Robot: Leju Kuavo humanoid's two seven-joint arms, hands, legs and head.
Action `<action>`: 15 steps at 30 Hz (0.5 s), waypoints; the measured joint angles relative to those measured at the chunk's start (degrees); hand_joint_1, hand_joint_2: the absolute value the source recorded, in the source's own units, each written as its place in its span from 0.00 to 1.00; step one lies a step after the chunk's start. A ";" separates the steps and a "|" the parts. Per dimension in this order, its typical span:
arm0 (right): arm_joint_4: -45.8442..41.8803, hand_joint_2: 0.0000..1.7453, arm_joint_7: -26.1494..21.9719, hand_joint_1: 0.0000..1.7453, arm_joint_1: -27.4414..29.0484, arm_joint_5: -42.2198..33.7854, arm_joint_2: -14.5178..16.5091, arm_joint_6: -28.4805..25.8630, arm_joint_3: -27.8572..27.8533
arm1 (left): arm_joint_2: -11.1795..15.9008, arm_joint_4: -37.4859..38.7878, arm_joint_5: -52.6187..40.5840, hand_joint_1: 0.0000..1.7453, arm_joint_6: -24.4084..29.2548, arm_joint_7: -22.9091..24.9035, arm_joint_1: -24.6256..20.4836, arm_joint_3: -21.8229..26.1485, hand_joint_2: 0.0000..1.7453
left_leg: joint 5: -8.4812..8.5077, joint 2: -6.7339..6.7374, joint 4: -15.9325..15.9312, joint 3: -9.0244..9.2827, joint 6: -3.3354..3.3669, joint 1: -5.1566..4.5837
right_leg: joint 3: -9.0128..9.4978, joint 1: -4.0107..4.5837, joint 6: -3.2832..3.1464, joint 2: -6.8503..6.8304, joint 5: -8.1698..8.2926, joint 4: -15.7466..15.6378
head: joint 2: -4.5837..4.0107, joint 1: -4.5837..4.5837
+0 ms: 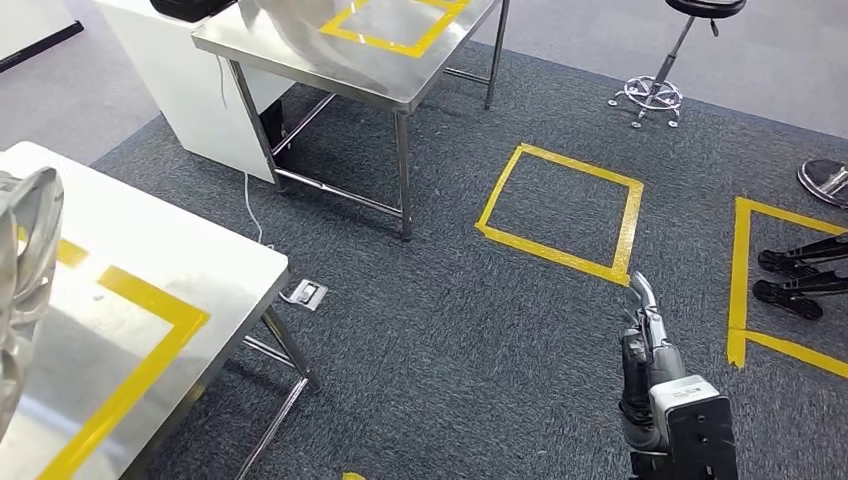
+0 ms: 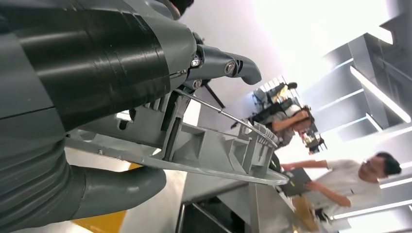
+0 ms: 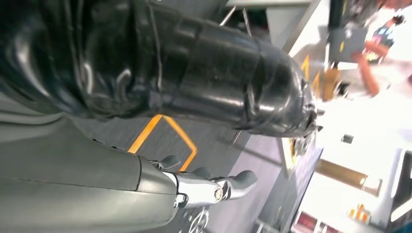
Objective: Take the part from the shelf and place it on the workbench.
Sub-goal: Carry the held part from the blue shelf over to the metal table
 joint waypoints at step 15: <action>0.48 0.00 0.05 0.00 0.07 0.47 0.32 -0.36 0.63 | 1.64 0.04 -0.74 1.00 -1.57 1.68 -1.06 0.52 1.00 | 2.84 0.56 -11.50 7.70 1.42 -0.34 | -1.71 -0.26 -0.46 -0.88 -0.63 2.04 | 0.00 1.48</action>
